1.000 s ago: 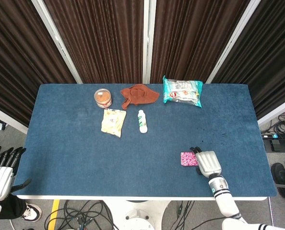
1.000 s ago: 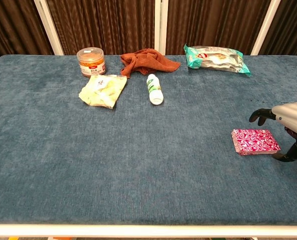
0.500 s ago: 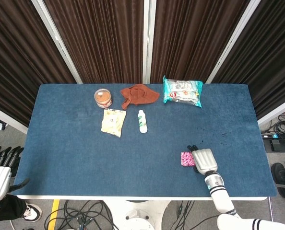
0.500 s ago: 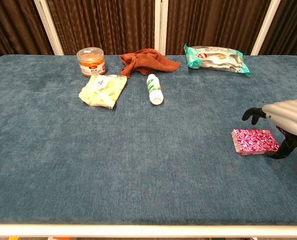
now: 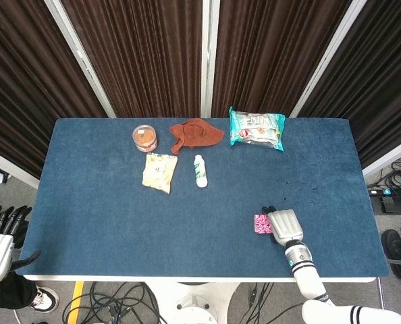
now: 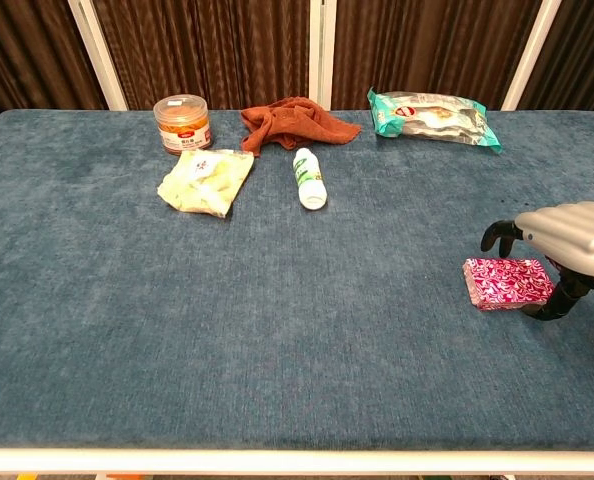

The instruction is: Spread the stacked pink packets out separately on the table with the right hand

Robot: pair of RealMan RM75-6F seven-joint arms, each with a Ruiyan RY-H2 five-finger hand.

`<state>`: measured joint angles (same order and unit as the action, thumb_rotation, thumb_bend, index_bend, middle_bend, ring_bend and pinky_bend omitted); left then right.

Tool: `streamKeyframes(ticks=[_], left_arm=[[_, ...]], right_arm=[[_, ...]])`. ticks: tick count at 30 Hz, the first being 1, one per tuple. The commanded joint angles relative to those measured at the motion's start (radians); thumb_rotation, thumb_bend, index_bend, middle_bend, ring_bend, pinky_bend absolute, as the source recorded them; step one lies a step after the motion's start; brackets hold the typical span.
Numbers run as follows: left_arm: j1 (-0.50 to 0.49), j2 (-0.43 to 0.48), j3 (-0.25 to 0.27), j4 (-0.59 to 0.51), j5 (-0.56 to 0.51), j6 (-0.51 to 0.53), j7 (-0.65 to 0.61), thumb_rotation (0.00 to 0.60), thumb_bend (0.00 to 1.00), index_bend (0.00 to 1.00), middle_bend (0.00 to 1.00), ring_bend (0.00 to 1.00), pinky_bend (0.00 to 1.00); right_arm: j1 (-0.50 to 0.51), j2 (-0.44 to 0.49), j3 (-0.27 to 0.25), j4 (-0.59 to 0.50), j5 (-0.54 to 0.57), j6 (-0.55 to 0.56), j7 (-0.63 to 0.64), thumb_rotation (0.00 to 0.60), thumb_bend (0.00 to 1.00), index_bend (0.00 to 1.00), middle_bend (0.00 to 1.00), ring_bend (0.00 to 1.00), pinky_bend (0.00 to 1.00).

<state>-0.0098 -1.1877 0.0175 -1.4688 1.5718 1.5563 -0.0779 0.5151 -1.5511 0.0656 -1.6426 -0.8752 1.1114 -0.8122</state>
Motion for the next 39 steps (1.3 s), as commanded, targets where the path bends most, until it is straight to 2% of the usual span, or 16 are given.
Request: streamKeyframes(ticks=[1, 39], left_arm=[[0.001, 0.001, 0.0, 0.001, -0.001, 0.001, -0.002, 0.6, 0.13, 0.09, 0.08, 0.0, 0.11], [0.006, 0.002, 0.002, 0.008, 0.002, 0.003, -0.021, 0.6, 0.13, 0.09, 0.08, 0.0, 0.11]], right_arm=[[0.005, -0.005, -0.003, 0.003, 0.006, 0.001, -0.001, 0.6, 0.16, 0.24, 0.26, 0.84, 0.92], [0.035, -0.025, -0.025, 0.021, 0.02, 0.043, -0.005, 0.6, 0.2, 0.33, 0.31, 0.84, 0.92]])
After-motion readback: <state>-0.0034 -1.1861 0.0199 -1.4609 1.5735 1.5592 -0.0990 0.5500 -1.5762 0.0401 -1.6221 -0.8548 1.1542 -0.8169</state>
